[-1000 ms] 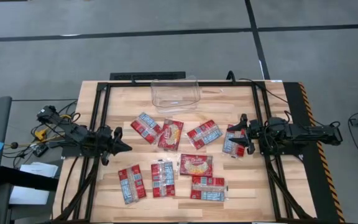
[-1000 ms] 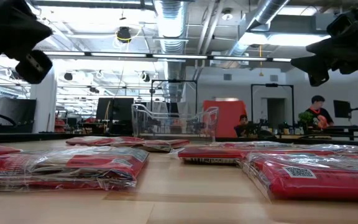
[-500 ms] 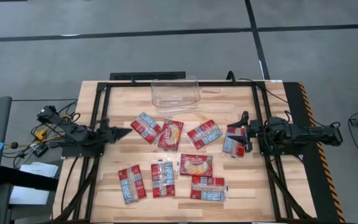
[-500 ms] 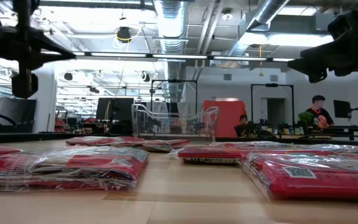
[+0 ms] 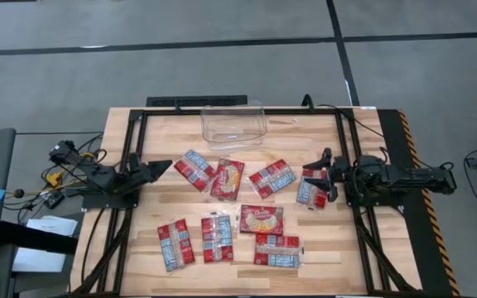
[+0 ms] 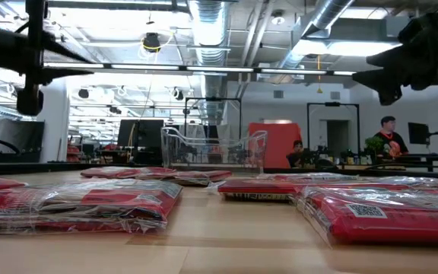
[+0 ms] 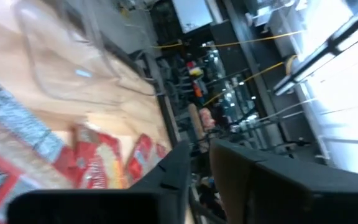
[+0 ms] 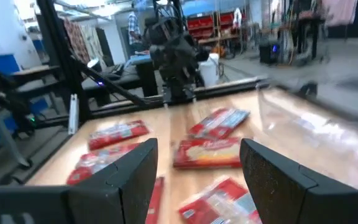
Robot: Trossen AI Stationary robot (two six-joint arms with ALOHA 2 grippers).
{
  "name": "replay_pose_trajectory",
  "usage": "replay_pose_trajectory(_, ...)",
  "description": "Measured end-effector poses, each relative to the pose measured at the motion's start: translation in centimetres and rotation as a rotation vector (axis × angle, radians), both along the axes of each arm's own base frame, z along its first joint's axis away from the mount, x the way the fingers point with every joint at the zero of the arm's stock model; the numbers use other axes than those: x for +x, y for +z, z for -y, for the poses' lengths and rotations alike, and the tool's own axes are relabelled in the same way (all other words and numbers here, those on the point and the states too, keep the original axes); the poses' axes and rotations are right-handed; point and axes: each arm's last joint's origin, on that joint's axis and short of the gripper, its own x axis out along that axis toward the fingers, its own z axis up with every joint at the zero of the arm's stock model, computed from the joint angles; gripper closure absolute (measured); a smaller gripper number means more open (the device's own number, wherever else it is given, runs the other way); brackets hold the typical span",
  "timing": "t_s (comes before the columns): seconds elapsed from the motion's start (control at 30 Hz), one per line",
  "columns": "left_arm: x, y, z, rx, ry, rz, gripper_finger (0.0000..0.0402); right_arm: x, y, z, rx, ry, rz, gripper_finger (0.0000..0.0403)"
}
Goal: Sort popcorn bags into baskets
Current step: Put the red popcorn pack into the transparent bin
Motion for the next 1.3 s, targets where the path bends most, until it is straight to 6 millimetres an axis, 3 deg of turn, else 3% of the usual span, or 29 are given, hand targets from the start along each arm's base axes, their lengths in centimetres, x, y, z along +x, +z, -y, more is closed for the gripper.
replay_pose_trajectory(0.17,-0.2,0.8,-0.1,0.012,0.013,0.043,0.0277,-0.1,1.1,0.0,0.227,0.015,0.114,0.0148)
replay_pose_trajectory(0.33,-0.3,1.0,-0.2,-0.025,0.018,0.081,0.024,-0.3,2.3,0.2,0.508,0.006,0.254,0.0148)
replay_pose_trajectory(0.47,-0.3,1.2,-0.2,-0.038,0.005,0.108,0.023,-0.6,4.2,0.2,0.459,0.002,0.286,0.0148)
replay_pose_trajectory(0.63,-0.4,1.4,-0.2,-0.034,0.006,0.119,0.0227,-0.3,7.1,0.5,0.329,-0.183,0.05,0.0148)
replay_pose_trajectory(0.8,-0.4,1.5,-0.2,-0.035,0.005,0.123,0.0227,0.9,9.9,0.4,0.251,-0.185,-0.22,0.0148)
replay_pose_trajectory(0.9,-0.4,1.5,-0.2,-0.021,0.007,0.117,0.0227,2.1,10.8,0.5,0.302,-0.223,-0.415,0.0148)
replay_pose_trajectory(1.0,-0.4,1.5,-0.2,-0.006,0.01,0.108,0.0227,3.8,10.6,0.7,0.413,-0.299,-0.59,0.0148)
replay_pose_trajectory(1.1,-0.4,1.5,-0.2,0.008,0.01,0.099,0.0227,5.9,9.5,1.1,0.417,-0.306,-0.715,0.0148)
replay_pose_trajectory(1.2,-0.4,1.5,-0.2,0.028,-0.008,0.094,0.0225,7.7,7.8,1.2,0.257,-0.245,-0.856,0.0147)
replay_pose_trajectory(1.3,-0.3,1.5,-0.1,0.049,-0.017,0.086,0.0214,9.7,6.6,0.8,0.05,-0.056,-0.915,0.0141)
